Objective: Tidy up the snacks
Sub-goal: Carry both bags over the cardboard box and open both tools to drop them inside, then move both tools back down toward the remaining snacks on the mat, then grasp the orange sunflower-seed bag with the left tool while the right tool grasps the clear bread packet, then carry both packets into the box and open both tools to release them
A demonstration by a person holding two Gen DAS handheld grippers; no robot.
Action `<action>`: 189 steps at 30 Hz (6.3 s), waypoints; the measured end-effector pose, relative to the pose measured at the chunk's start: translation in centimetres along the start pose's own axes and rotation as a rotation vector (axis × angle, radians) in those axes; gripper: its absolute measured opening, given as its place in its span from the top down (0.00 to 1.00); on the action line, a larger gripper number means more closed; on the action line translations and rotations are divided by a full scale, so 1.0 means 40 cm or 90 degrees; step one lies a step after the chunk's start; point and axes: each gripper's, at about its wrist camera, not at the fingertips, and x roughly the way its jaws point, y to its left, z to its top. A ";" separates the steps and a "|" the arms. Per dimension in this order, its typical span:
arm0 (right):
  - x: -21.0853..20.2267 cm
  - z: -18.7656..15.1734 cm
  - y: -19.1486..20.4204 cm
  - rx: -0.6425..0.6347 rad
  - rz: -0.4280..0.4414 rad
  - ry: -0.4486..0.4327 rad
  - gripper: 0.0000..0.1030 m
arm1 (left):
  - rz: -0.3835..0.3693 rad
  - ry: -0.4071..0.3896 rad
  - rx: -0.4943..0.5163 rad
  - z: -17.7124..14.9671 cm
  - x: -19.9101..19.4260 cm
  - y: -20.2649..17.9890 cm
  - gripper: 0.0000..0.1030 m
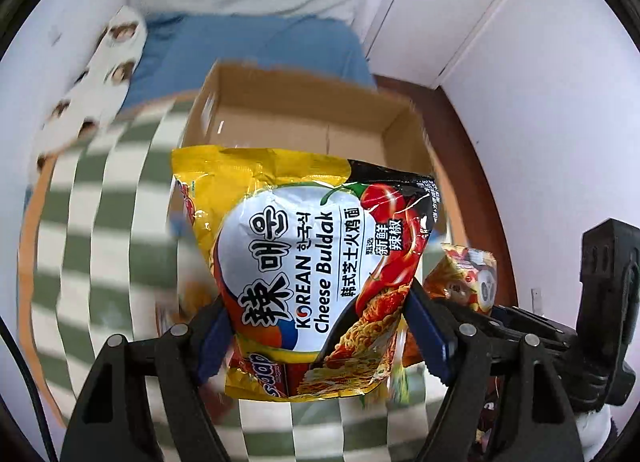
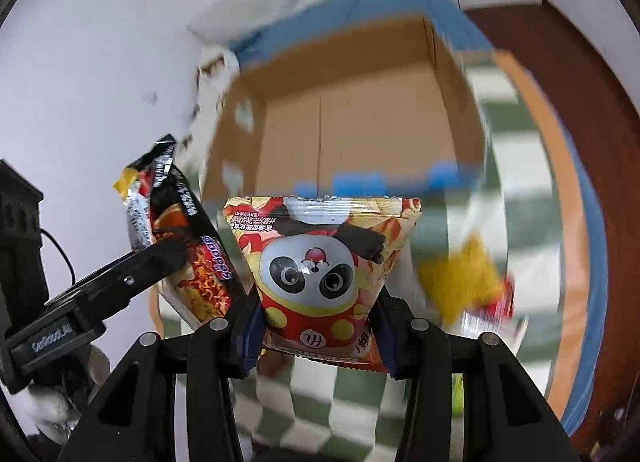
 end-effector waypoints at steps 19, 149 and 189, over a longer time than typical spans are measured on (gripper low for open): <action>0.447 0.507 -0.049 -0.048 -0.099 0.063 0.53 | 0.053 0.174 -0.007 0.452 0.517 0.129 0.25; 0.666 -0.178 0.039 0.012 -0.146 0.256 0.38 | 0.215 0.261 0.041 -0.318 0.389 0.590 0.21; 0.366 -0.220 0.131 -0.031 -0.011 0.155 0.63 | 0.093 0.116 -0.155 -0.375 0.055 0.412 0.54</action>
